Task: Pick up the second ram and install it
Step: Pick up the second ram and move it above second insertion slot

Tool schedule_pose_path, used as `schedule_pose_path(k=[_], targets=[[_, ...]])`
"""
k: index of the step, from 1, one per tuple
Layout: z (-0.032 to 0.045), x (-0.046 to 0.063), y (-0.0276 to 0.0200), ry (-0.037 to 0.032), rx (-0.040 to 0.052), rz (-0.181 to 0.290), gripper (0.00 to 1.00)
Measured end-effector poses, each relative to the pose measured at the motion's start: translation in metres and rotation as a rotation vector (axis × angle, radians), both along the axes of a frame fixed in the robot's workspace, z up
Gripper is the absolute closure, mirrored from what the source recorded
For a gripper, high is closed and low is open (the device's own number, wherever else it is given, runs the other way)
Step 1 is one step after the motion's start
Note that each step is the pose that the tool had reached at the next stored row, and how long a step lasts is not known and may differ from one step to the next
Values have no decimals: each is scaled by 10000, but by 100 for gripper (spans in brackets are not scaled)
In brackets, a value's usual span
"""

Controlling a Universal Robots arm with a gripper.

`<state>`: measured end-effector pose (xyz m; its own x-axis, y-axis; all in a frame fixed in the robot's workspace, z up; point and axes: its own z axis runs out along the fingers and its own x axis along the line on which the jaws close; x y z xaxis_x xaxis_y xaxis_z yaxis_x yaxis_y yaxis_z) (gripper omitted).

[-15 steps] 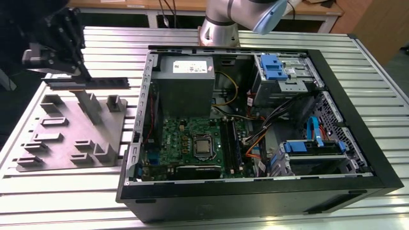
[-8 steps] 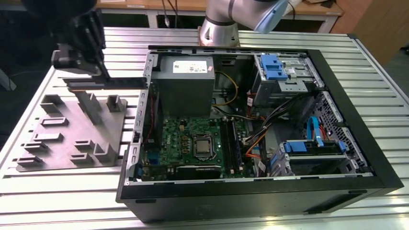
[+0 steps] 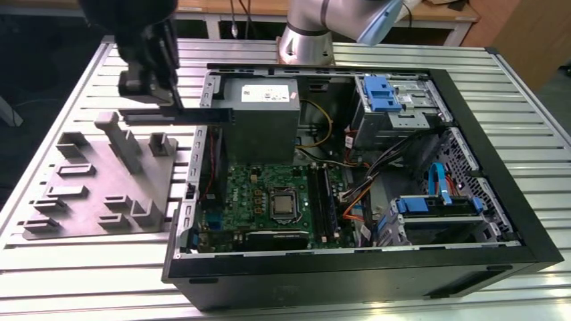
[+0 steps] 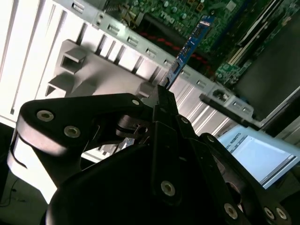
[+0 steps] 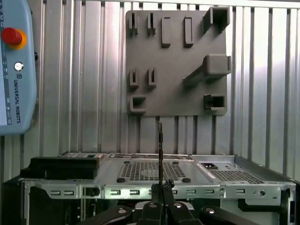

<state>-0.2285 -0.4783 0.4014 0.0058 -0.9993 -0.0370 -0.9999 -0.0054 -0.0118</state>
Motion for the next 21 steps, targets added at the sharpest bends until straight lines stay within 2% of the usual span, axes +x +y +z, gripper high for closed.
schedule_pose_path(k=[21], targets=[[-4,956,0,85,1,0,89]])
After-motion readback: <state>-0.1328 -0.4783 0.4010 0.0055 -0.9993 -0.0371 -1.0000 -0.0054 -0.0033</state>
